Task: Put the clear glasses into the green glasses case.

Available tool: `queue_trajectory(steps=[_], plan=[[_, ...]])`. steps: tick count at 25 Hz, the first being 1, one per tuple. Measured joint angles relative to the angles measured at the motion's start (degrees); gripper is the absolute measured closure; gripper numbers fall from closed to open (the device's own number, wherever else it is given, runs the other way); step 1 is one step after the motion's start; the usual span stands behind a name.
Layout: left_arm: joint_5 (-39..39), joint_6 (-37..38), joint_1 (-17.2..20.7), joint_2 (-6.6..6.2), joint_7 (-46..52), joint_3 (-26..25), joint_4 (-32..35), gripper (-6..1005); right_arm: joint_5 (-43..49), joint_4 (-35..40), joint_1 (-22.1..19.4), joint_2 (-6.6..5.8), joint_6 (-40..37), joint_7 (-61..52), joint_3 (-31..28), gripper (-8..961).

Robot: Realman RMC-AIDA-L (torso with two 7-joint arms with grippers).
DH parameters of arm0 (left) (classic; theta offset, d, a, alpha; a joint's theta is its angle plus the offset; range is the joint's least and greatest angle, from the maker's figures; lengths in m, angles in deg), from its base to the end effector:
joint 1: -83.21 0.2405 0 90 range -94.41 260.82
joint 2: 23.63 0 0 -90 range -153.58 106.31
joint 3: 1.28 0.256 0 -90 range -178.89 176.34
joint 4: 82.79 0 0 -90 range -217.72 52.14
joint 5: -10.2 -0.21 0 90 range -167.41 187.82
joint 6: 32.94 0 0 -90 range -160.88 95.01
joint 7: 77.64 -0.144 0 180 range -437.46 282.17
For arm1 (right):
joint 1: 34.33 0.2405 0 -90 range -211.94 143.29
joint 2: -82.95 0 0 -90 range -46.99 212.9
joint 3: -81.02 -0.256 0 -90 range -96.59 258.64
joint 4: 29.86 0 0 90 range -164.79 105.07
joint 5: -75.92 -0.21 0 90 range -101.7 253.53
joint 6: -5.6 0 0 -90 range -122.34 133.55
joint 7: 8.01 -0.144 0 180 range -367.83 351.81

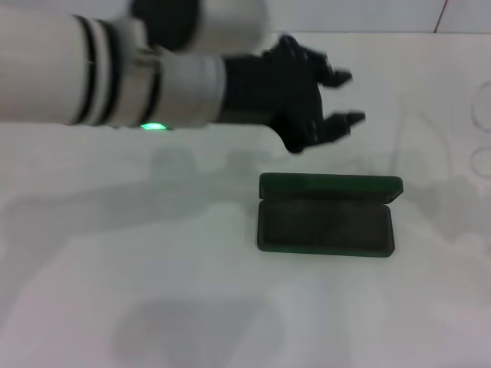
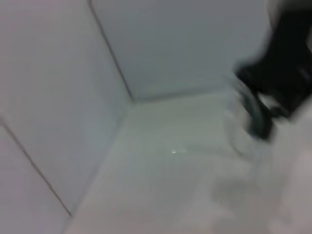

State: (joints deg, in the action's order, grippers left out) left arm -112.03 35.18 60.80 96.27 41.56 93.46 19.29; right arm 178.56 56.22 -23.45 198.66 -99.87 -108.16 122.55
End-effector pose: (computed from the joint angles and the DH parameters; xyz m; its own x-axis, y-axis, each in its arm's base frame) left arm -0.0544 0.3064 -0.0115 0.9759 -0.1416 0.1659 -0.0714 -0.9262 -0.3701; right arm 0.2391 0.2634 0.1444 0.8938 -0.1856 -0.4082 -0.3480 -0.8612 -0.3704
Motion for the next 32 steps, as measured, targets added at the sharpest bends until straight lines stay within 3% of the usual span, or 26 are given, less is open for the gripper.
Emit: queue_trajectory(steps=[6, 10, 11, 16, 21, 32], plan=[[13.08, 1.61, 5.77, -0.08, -2.01, -9.72, 6.21, 575, -3.08, -5.78, 3.4, -0.02, -6.07, 6.93, 0.32, 896], [23.07, 1.81, 9.56, -0.06, -8.19, -12.55, 7.75, 606, -3.69, -9.18, 4.77, 0.06, -7.27, 10.34, 2.58, 896], [25.29, 1.91, 10.33, -0.06, -9.92, -12.88, 7.9, 614, -4.04, -10.01, 4.85, 0.07, -7.28, 11.18, 3.39, 896], [33.39, 4.5, 11.79, -0.04, -12.18, -14.04, 7.68, 869, -5.53, -14.58, 6.25, 0.1, -7.26, 15.6, 6.48, 896], [37.05, 6.8, 12.46, 0.01, -11.84, -14.35, 7.04, 917, -8.16, -17.19, 8.45, 0.13, -7.3, 18.66, 9.9, 896], [40.76, 7.99, 12.53, 0.06, -11.79, -12.47, 1.11, 916, -12.6, -22.52, 13.35, 0.32, -3.07, 23.56, 21.85, 896]])
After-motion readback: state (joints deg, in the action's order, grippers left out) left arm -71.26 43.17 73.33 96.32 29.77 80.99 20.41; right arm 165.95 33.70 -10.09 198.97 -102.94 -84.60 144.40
